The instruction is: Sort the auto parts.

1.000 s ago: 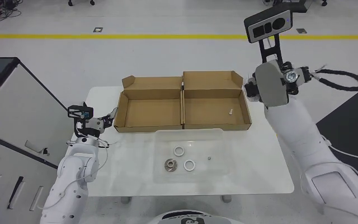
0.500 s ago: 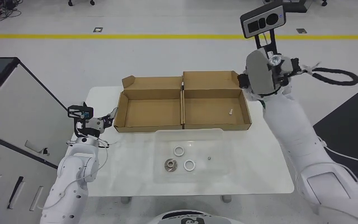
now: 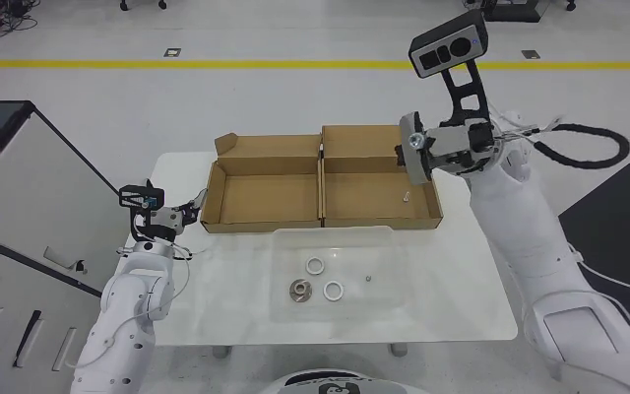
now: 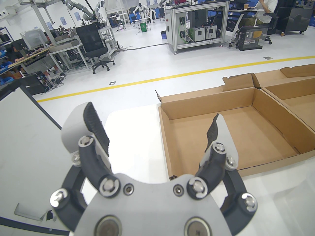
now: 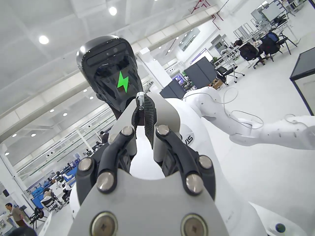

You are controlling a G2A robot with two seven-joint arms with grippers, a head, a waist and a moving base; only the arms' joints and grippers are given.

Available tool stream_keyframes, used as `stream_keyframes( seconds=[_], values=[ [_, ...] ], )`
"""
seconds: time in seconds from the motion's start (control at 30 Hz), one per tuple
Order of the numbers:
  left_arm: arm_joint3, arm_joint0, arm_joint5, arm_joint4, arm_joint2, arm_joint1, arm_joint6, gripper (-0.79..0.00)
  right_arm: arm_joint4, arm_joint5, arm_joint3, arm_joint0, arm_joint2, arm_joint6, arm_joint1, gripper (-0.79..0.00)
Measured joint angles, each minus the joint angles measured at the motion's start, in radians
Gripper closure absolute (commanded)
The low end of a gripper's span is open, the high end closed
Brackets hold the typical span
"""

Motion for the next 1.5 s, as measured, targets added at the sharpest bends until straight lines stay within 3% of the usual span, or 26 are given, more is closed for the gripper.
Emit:
stream_keyframes(
  seconds=[0.53, 0.73, 1.2, 1.5],
  values=[
    [0.000, 0.000, 0.000, 0.000, 0.000, 0.000, 0.000, -0.785, 0.254, -0.037, -0.007, -0.034, -0.013, 0.046, -0.050, 0.000],
    [0.000, 0.000, 0.000, 0.000, 0.000, 0.000, 0.000, -0.785, 0.216, -0.030, 0.000, -0.031, 0.001, 0.045, -0.059, 0.000],
    [0.000, 0.000, 0.000, 0.000, 0.000, 0.000, 0.000, -0.785, -0.032, 0.038, -0.011, -0.031, 0.052, 0.044, -0.056, 0.000],
    [0.000, 0.000, 0.000, 0.000, 0.000, 0.000, 0.000, -0.785, 0.071, 0.040, -0.015, -0.059, 0.058, 0.045, -0.071, 0.000]
  ],
)
